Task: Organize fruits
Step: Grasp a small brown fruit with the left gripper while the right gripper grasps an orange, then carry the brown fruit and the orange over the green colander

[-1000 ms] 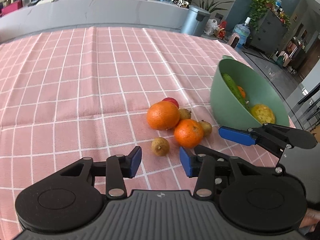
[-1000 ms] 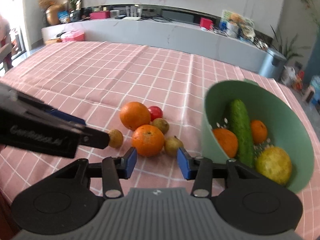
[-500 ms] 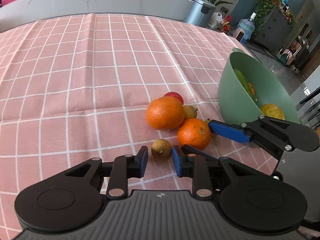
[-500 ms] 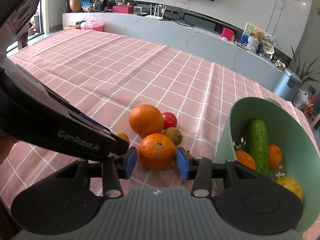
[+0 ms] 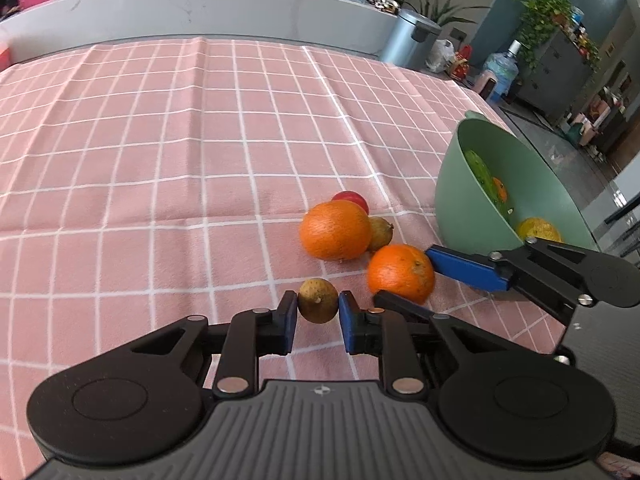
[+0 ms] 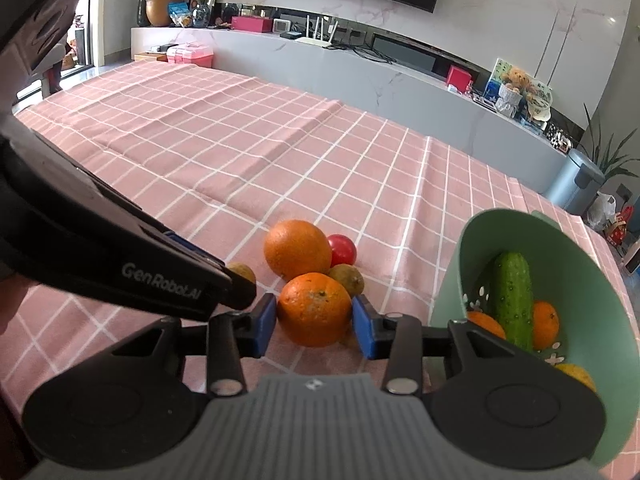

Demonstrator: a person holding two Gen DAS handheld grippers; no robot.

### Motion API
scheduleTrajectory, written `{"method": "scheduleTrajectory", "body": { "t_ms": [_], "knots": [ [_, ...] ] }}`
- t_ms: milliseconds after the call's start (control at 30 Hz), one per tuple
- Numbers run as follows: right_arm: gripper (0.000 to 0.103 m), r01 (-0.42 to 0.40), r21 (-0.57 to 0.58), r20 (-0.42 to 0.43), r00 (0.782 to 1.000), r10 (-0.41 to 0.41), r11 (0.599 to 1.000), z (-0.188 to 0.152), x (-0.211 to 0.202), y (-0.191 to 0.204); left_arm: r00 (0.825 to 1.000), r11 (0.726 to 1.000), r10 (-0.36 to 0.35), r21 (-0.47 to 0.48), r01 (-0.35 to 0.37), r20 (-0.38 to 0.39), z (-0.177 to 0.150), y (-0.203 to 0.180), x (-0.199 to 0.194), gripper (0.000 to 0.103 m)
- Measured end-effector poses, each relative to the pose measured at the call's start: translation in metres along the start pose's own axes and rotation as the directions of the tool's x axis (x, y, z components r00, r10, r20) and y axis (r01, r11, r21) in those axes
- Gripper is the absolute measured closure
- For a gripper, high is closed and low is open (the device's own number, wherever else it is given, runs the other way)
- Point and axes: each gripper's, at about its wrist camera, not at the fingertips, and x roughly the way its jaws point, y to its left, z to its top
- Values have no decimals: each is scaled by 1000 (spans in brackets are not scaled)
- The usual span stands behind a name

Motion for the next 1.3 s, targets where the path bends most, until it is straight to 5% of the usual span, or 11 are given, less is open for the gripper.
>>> {"method": "scheduleTrajectory", "body": {
  "t_ms": [400, 700, 1300],
  "knots": [
    [66, -45, 67, 31, 999, 43, 997, 2, -66, -22, 999, 1000, 16, 3, -16, 35, -3, -30, -40, 79],
    [66, 28, 73, 50, 998, -32, 997, -4, -111, -61, 997, 992, -48, 116, 40, 68, 13, -84, -50, 79],
    [66, 173, 112, -82, 983, -165, 978, -24, -98, -160, 997, 932, -60, 356, 73, -48, 35, -172, 13, 79]
  ]
}}
